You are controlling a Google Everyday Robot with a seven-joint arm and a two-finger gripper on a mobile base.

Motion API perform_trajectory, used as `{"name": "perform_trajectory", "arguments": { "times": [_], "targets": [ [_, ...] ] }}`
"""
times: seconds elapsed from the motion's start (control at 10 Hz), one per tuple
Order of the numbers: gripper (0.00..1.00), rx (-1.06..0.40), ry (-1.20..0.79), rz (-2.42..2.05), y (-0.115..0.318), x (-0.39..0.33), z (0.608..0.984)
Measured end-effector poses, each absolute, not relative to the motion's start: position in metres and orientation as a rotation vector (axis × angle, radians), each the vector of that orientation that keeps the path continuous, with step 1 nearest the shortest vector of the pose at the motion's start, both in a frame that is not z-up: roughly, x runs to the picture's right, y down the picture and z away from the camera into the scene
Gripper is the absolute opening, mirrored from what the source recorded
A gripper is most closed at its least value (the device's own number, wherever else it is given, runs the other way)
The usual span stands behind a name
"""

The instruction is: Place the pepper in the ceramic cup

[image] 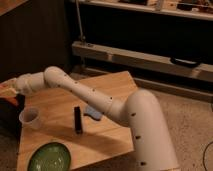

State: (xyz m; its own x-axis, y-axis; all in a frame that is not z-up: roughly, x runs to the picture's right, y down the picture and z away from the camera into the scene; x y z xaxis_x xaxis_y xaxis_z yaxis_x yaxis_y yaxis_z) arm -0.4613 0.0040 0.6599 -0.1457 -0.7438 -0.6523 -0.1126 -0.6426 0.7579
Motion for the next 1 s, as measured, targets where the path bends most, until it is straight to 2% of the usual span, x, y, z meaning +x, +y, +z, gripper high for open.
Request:
{"name": "perform_trajectory", "arguments": {
  "times": [0.2, 0.4, 0.7, 1.0],
  "targets": [
    [0.0, 1.623, -0.961, -1.793, 0.021, -0.432, 0.684],
    [0.0, 1.633, -0.925, -1.767, 0.022, -0.41, 0.689],
    [0.0, 1.685, -0.899, -1.735, 0.004, -0.389, 0.667],
    [0.0, 1.726, -0.945, -1.742, 0.015, -0.404, 0.653]
  ]
}}
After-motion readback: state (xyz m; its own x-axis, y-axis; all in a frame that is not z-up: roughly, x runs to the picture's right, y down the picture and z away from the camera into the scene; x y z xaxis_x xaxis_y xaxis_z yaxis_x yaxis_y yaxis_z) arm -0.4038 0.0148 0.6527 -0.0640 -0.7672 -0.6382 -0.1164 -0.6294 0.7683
